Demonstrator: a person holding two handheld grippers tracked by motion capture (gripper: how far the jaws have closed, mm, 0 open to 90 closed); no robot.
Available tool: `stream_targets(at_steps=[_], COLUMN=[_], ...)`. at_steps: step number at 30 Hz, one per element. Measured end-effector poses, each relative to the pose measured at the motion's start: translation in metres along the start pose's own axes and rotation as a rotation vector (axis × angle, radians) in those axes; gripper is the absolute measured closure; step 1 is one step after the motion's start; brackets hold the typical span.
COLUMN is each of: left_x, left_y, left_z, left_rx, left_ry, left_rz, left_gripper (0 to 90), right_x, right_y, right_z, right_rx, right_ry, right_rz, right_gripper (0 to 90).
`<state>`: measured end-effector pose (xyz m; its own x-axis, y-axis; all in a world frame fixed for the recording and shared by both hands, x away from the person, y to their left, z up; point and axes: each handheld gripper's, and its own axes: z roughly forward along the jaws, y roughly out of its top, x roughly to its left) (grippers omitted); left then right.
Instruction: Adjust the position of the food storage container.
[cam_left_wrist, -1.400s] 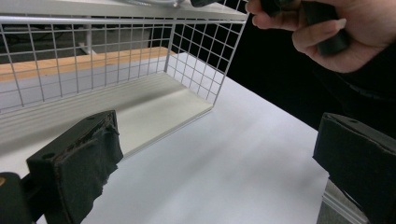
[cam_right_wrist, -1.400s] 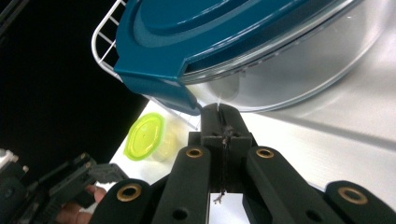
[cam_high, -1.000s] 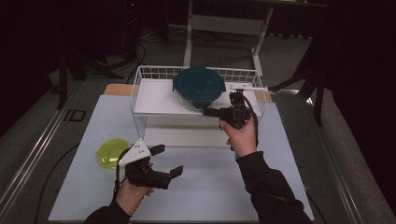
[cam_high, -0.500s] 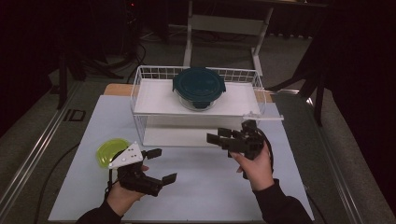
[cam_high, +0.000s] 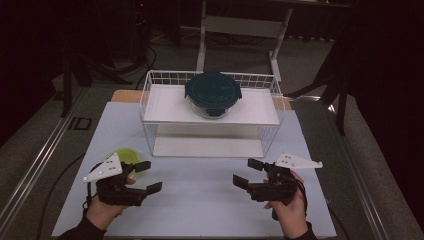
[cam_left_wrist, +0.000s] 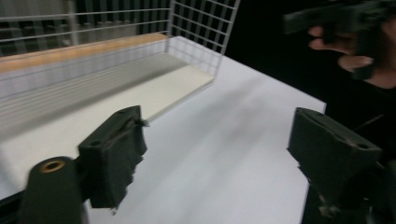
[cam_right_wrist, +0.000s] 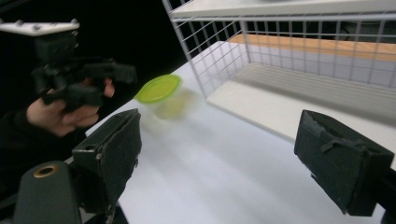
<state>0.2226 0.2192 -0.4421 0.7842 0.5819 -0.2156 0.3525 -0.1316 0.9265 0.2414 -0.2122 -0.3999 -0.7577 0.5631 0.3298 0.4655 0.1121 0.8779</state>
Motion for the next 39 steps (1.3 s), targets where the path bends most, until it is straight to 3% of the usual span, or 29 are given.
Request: stream_targets(at_steps=[4, 7, 9, 10, 12, 17, 21, 25, 27, 30, 32, 34, 37, 39], left_x=[0.011, 0.021, 0.025, 0.034, 0.042, 0.056, 0.068, 0.083, 0.094, 0.116, 0.128, 0.136, 0.142, 0.142], left_y=[-0.005, -0.009, -0.011, -0.015, -0.021, -0.035, -0.043, -0.050, -0.053, -0.061, -0.068, -0.074, -0.083, -0.086], left_z=[-0.017, -0.031, -0.035, -0.043, -0.048, -0.057, -0.062, -0.068, -0.071, -0.074, -0.074, -0.070, -0.063, -0.059], left_rx=[0.009, 0.028, 0.028, 0.034, 0.045, 0.069, 0.103, 0.100, 0.105, 0.115, 0.098, 0.132, 0.209, 0.224], left_ry=[0.047, 0.115, 0.136, 0.170, 0.206, 0.284, 0.352, 0.430, 0.464, 0.495, 0.491, 0.510, 0.476, 0.439], left_rz=[0.020, 0.036, 0.028, 0.011, -0.005, -0.020, -0.024, -0.038, -0.048, -0.098, -0.139, -0.154, -0.137, -0.133], left_gripper=[36.1, 48.8, 56.5, 56.5, 70.1, 88.8, 89.6, 89.6, 89.6, 89.7, 89.8, 89.8, 89.9, 89.8], right_x=[0.004, 0.007, 0.008, 0.008, 0.009, 0.008, 0.006, 0.006, 0.006, 0.005, 0.005, 0.005, 0.005, 0.003], right_y=[-0.008, -0.012, -0.013, -0.014, -0.016, -0.020, -0.021, -0.023, -0.023, -0.024, -0.024, -0.025, -0.025, -0.024], right_z=[-0.001, -0.002, -0.003, -0.002, -0.001, 0.000, 0.001, 0.001, 0.002, 0.003, 0.004, 0.004, 0.004, 0.003], right_rx=[-0.010, -0.018, -0.027, -0.024, -0.019, -0.011, -0.012, -0.011, -0.005, -0.006, -0.002, 0.001, -0.004, -0.005], right_ry=[0.012, 0.020, 0.020, 0.023, 0.029, 0.036, 0.036, 0.044, 0.046, 0.057, 0.058, 0.061, 0.068, 0.070], right_rz=[-0.010, -0.017, -0.023, -0.028, -0.032, -0.023, -0.016, -0.013, -0.009, 0.003, 0.002, 0.001, 0.008, 0.016], right_gripper=[14.4, 14.5, 14.6, 14.5, 14.5, 14.5, 14.5, 14.6, 14.6, 14.6, 14.6, 14.6, 14.6, 14.6])
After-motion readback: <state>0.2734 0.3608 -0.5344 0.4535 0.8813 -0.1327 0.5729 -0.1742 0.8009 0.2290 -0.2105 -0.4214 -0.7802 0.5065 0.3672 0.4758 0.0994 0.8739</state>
